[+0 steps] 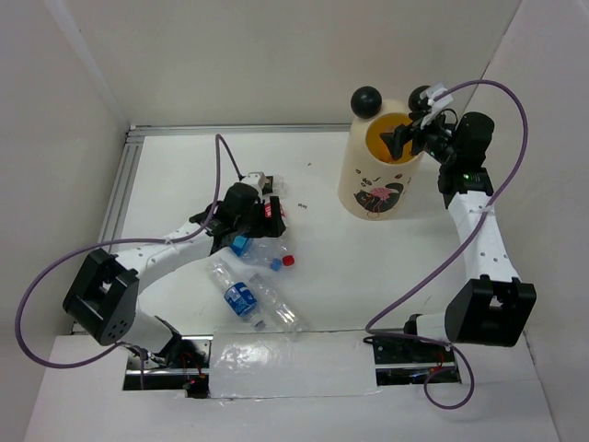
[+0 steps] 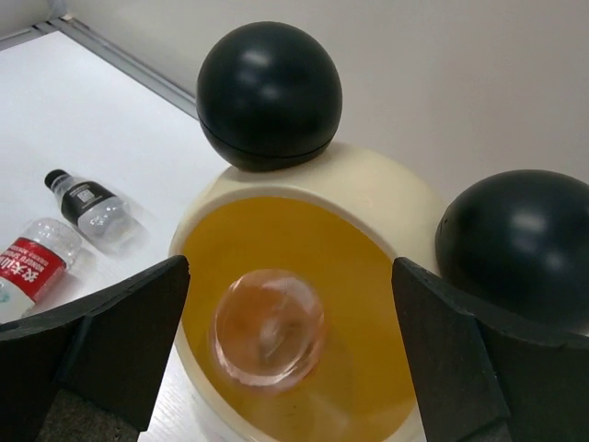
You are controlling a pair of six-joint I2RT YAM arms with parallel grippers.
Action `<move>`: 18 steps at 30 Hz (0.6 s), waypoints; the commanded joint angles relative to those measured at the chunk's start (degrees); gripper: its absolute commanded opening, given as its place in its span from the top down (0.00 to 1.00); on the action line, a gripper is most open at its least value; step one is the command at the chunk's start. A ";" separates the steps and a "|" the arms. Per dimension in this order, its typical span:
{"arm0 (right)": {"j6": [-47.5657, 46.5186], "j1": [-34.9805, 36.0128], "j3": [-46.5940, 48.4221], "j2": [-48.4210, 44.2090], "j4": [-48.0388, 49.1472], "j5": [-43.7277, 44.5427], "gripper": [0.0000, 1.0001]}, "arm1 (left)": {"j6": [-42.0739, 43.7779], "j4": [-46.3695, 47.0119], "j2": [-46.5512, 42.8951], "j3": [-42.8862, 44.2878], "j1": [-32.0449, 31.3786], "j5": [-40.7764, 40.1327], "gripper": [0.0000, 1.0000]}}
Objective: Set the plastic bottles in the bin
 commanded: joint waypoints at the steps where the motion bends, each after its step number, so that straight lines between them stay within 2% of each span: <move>1: -1.19 -1.01 0.27 -2.34 0.58 -2.83 0.03 | -0.94 1.08 2.46 2.92 -0.46 -3.50 0.06; 5: -1.19 -1.54 1.42 -4.54 -3.20 -5.72 0.03 | -0.42 1.60 4.32 3.62 -0.46 -3.50 0.06; 12: -0.67 -1.54 0.10 -10.96 -8.83 -9.69 0.10 | 0.11 4.24 10.11 7.31 -0.98 -3.50 0.06; 16: -0.67 -1.54 -2.52 -14.21 -11.72 -10.30 0.10 | -1.55 0.92 16.43 14.60 -0.98 -7.36 0.06; 18: -0.67 -1.54 -3.14 -15.88 -13.48 -10.92 0.09 | -3.57 -5.40 19.59 21.25 -0.98 -10.95 0.05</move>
